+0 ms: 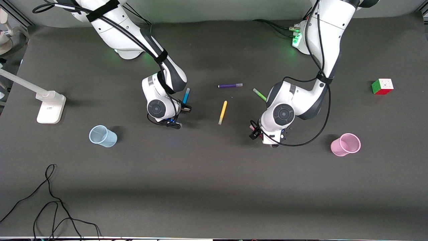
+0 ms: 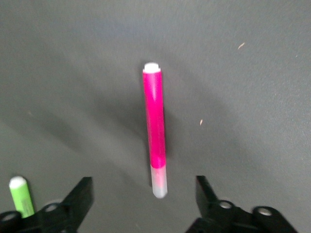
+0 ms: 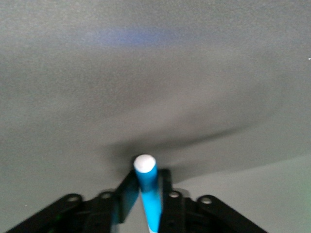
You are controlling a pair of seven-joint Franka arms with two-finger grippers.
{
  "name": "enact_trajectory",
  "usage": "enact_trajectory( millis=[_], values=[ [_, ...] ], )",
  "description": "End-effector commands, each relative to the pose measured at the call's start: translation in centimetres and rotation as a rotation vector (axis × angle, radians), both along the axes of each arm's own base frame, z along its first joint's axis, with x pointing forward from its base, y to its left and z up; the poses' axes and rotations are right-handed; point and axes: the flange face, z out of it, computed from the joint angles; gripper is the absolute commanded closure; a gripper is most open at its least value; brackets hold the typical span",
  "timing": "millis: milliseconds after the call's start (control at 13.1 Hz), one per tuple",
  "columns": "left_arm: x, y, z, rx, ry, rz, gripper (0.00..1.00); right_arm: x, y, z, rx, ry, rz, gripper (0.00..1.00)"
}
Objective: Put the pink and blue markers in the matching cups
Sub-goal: 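Grasp the blue marker with the right gripper while the left gripper grasps the pink marker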
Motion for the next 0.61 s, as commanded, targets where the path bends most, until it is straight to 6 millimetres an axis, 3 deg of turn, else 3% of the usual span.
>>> enact_trajectory(
  millis=[0,152,305,381,533],
  values=[
    [-0.2,-0.2,-1.1,-0.014,0.014,0.058,0.27,0.1,0.2,0.5,0.007,-0.010,-0.031,1.00],
    [-0.6,-1.0,-2.2,-0.023,0.007,0.057,0.35,0.9,-0.1,2.7,0.024,-0.030,-0.036,1.00],
    [-0.7,-1.0,-2.8,-0.027,0.015,0.065,0.37,2.8,-2.2,7.5,0.042,-0.052,-0.034,1.00],
    [-0.9,-1.4,-3.0,-0.031,0.015,0.060,0.39,4.3,-3.9,11.7,0.060,-0.089,-0.011,1.00],
    [-1.0,-1.6,-3.4,-0.034,0.012,0.060,0.53,7.9,-10.6,19.8,0.075,-0.187,0.028,1.00]
  ],
)
